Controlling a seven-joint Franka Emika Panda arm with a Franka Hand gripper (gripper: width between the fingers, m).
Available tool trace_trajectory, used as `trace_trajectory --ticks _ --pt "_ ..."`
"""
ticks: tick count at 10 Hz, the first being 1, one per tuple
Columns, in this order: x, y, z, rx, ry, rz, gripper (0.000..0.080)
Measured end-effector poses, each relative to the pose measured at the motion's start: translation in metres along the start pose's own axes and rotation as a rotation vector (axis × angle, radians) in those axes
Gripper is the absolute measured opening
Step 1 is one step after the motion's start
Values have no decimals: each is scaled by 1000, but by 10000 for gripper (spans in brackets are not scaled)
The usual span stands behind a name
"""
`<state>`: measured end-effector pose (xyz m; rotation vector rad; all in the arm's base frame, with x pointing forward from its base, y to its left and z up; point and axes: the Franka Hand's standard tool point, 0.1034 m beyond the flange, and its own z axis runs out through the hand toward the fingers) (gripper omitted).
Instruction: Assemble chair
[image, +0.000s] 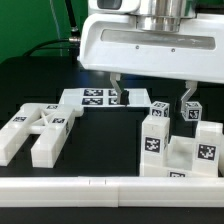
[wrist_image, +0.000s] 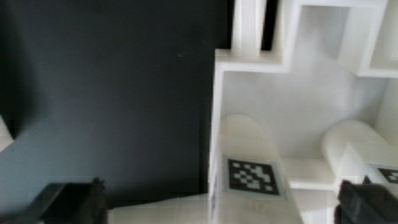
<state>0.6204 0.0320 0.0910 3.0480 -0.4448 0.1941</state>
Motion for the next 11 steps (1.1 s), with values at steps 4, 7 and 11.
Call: trace_trajectory --ticks 4,7,11 --pt "-22 -13 26 -12 16 -29 649" --pt "-28 -10 50 -34 22 -33 649" --pt "-31 -3 61 -49 13 -30 649"
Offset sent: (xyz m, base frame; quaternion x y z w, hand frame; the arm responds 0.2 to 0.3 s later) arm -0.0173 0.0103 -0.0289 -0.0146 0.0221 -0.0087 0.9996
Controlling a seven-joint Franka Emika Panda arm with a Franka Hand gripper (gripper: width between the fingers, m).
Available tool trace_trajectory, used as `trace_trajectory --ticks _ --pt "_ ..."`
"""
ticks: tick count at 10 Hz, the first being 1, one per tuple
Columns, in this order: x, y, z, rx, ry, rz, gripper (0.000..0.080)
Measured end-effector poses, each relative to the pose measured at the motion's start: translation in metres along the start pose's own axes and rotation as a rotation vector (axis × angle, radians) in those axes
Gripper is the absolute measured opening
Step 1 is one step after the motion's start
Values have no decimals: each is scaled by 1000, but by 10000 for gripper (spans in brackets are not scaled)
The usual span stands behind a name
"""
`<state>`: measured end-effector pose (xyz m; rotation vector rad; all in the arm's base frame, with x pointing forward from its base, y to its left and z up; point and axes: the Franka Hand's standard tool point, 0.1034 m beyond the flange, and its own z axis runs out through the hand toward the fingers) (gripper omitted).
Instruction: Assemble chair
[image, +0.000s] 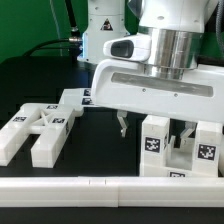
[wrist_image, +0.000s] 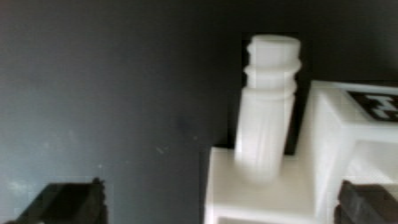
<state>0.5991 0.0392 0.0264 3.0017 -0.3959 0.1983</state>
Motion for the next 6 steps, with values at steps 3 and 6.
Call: trace_trajectory --ticks 3,6 --pt "-6 4 13 -15 -9 -4 649" --pt "-6 5 14 -16 -10 -4 637"
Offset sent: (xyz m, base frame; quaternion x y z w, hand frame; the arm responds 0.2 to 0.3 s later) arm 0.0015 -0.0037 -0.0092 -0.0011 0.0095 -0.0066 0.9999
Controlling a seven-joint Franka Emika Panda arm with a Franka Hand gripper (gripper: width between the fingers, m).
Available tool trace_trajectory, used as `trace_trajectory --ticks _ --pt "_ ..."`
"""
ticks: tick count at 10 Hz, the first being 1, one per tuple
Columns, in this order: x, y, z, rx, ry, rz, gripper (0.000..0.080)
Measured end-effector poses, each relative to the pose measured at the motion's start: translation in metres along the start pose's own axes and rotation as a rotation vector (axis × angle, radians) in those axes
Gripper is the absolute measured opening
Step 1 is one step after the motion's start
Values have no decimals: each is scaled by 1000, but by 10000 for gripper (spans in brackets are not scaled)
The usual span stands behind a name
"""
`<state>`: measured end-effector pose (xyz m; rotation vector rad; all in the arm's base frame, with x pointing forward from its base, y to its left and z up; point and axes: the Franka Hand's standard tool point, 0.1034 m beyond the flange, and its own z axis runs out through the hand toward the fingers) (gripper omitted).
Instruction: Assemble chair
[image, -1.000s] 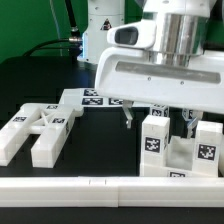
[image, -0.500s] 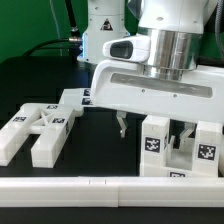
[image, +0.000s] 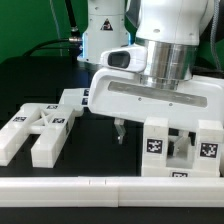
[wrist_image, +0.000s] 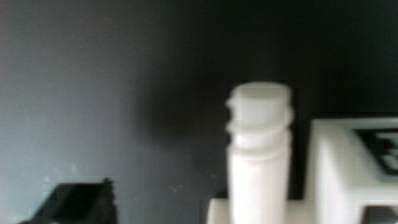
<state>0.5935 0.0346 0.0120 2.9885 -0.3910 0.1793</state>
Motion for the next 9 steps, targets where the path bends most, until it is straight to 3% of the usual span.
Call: trace_trajectory --ticks 2,3,7,9 --pt "0 0 0 0 0 0 284" --pt "0 1 0 0 1 1 245" --pt "3 3 -5 2 1 1 245" --pt "10 11 -30 13 -28 -6 245"
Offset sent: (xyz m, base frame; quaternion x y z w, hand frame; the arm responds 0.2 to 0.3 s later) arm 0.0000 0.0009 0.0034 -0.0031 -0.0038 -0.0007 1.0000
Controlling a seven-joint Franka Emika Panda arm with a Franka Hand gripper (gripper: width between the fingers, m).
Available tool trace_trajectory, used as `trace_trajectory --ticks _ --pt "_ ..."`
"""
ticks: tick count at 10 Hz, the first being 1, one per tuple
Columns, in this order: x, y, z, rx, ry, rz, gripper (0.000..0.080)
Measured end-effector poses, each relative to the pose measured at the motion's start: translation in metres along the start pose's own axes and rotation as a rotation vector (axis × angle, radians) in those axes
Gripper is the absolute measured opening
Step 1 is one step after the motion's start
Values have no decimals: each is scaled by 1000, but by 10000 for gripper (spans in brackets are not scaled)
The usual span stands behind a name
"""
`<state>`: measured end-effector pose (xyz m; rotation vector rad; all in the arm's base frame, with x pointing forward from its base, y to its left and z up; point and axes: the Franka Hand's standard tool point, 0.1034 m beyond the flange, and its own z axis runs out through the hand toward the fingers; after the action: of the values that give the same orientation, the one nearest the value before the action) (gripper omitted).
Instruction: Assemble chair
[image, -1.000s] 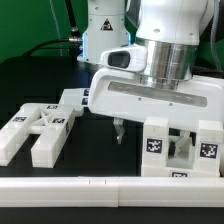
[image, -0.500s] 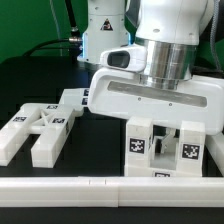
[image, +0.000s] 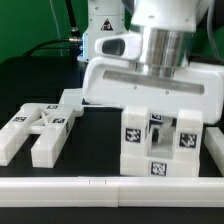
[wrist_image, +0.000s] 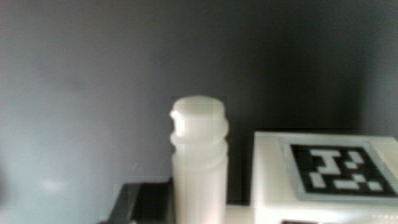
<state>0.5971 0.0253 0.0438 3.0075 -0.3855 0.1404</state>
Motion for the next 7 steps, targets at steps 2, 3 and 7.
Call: trace_trajectory --ticks 2,3,7 --pt "8 13 -31 19 -34 -17 245" --pt "14 20 -41 26 -44 -25 246" --pt "8 31 -45 13 -218 -36 248"
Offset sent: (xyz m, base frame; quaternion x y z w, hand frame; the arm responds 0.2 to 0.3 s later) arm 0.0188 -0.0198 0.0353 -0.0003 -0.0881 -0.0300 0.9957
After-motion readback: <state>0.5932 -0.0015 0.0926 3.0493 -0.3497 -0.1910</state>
